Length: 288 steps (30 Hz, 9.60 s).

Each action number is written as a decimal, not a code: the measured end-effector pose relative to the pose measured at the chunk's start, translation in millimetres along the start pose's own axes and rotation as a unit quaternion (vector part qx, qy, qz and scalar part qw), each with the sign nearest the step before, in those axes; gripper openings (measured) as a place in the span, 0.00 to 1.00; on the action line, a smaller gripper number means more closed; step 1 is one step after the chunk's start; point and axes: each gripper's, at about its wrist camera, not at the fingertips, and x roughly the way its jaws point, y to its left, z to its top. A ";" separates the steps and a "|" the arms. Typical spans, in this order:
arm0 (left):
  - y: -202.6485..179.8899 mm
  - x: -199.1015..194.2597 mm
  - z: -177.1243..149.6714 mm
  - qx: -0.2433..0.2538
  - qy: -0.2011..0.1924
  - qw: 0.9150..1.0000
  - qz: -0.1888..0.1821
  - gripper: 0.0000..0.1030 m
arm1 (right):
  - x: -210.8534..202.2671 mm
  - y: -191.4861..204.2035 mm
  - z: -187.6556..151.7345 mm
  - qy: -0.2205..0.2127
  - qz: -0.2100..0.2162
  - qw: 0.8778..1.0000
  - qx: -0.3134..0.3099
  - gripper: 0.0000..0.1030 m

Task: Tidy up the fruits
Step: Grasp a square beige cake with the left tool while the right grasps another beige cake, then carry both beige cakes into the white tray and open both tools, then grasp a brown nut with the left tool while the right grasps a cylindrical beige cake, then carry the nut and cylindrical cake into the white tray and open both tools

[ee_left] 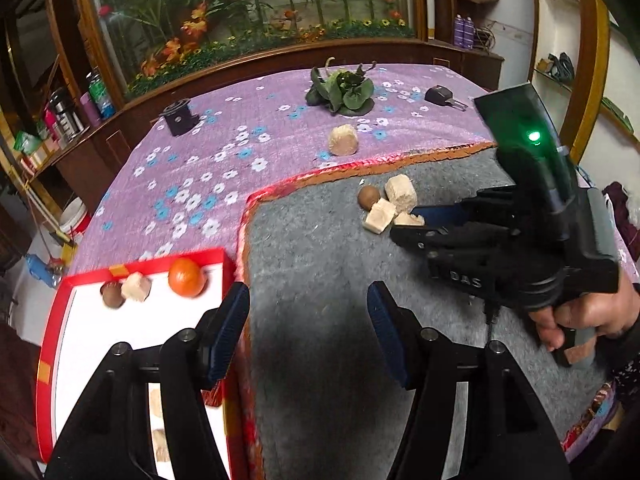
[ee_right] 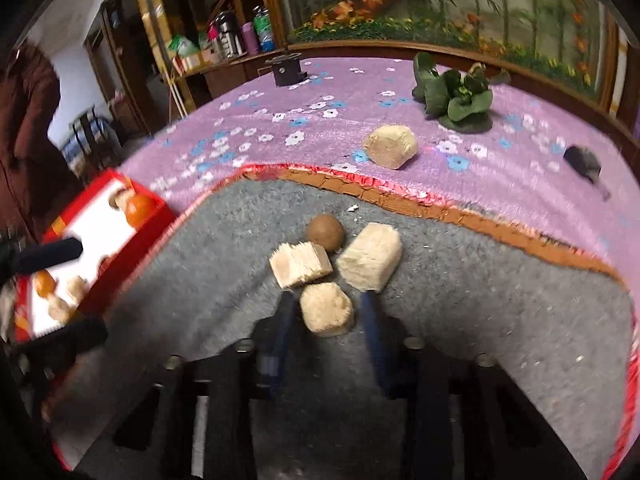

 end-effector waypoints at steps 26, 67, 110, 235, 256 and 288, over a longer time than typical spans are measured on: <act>-58.9 89.4 46.4 0.060 0.039 0.997 -0.026 0.23 | -42.9 -110.7 1.6 -0.017 0.144 0.959 0.245 0.26; 92.8 -78.7 -67.2 -0.153 -0.104 0.974 0.134 0.20 | -63.0 127.3 -2.6 -0.083 0.200 0.976 0.014 0.25; 149.3 -43.9 -126.0 -0.204 -0.028 0.961 0.185 0.21 | -17.0 214.3 -25.7 -0.020 0.193 0.980 -0.052 0.28; 154.7 -103.6 -109.0 -0.211 -0.118 0.949 0.205 0.18 | -49.1 213.3 -25.3 -0.045 0.200 0.979 -0.011 0.30; 154.6 -81.1 -110.7 -0.197 -0.075 0.953 0.216 0.18 | -20.6 211.7 -17.6 -0.008 0.197 0.980 -0.004 0.30; 150.4 -42.2 -88.9 -0.156 -0.022 0.953 0.259 0.18 | 5.4 185.4 7.1 -0.029 0.193 0.981 -0.008 0.30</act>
